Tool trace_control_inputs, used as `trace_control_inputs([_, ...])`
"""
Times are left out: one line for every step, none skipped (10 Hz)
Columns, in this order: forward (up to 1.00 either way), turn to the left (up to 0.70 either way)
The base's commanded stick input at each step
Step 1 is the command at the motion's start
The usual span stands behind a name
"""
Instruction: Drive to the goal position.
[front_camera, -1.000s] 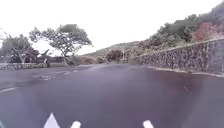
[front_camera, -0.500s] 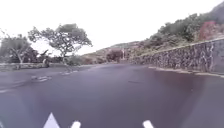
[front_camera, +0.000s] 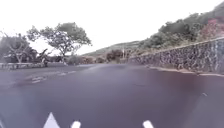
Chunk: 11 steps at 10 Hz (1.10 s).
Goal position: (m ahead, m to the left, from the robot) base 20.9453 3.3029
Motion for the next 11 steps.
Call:
trace_control_inputs([0.70,0.00])
trace_control_inputs([0.70,0.00])
trace_control_inputs([0.70,0.00])
trace_control_inputs([0.70,0.00])
trace_control_inputs([0.70,0.00])
trace_control_inputs([0.70,0.00])
trace_control_inputs([0.70,0.00])
trace_control_inputs([0.70,0.00])
trace_control_inputs([0.70,0.00])
trace_control_inputs([0.70,0.00])
trace_control_inputs([0.70,0.00])
